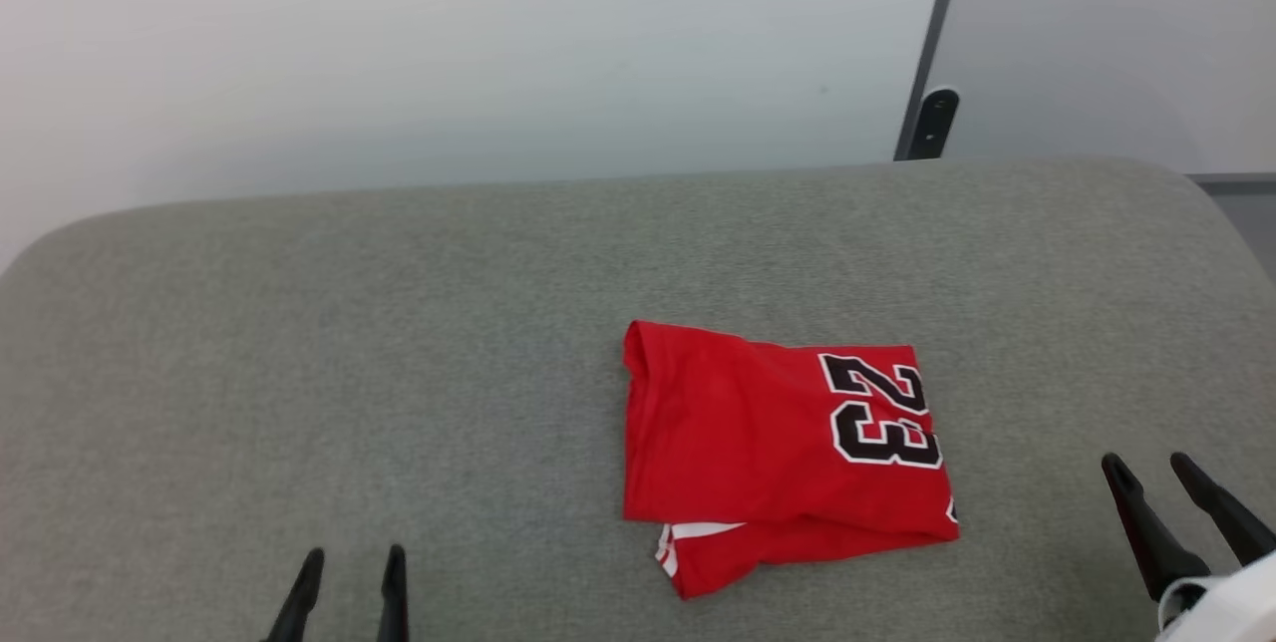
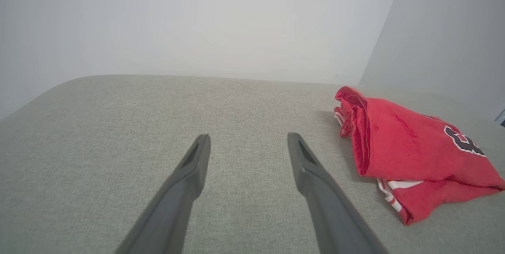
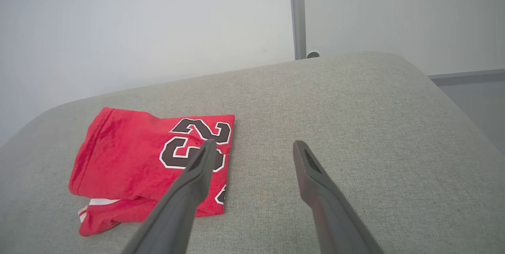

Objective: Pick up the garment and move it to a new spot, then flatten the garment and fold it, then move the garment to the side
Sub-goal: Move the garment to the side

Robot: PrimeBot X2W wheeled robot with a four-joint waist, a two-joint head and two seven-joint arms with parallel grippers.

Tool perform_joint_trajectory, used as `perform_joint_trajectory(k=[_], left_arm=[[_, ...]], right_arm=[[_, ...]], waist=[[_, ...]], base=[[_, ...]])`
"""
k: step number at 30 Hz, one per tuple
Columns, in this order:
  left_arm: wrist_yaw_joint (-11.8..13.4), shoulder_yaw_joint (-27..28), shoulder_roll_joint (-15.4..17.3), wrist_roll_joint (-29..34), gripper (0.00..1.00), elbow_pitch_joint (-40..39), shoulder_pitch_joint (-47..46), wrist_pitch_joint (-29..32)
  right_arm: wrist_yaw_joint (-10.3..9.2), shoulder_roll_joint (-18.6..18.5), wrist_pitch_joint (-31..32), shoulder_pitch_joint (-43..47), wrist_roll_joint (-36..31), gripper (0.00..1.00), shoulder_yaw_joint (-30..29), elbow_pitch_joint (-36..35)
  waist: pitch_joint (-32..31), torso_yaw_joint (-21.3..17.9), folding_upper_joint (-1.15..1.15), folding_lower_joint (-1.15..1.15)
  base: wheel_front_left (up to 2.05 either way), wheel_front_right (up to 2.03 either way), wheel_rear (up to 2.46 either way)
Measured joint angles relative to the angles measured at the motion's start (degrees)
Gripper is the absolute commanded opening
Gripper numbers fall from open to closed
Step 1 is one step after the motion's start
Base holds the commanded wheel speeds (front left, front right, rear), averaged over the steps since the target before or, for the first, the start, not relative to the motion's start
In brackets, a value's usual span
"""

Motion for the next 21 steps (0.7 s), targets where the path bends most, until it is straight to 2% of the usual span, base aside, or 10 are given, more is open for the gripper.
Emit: perform_joint_trajectory(k=[3, 6, 14, 21], left_arm=[[0.0, -1.0, 0.0, 0.2, 1.00, 0.0, -1.1, 0.2], [0.0, -2.1, -0.2, 0.8, 1.00, 0.0, -2.3, 0.3], [0.2, -4.7, -1.6, 1.2, 1.00, 1.4, -6.3, -0.6], [0.1, -6.6, -2.8, 1.0, 1.00, 4.2, -9.7, -1.7]], right_arm=[[-0.01, -0.8, 1.9, -2.0, 0.0, 1.00, 0.9, 0.4], [-0.01, -1.8, 6.3, -4.8, 0.0, 1.00, 2.7, 2.3], [-0.01, -6.8, 25.9, -17.3, 0.8, 1.00, 10.7, 8.5], [0.00, -8.6, 42.8, -25.6, 3.1, 1.00, 13.0, 14.0]], waist=[[0.2, 1.0, 0.00, 0.00], [0.5, 2.2, 0.00, 0.00], [3.7, 5.7, 0.00, 0.00], [7.0, 9.0, 0.00, 0.00]], base=[[0.00, 0.00, 0.00], [0.00, 0.00, 0.00], [0.00, 0.00, 0.00], [0.00, 0.00, 0.00]])
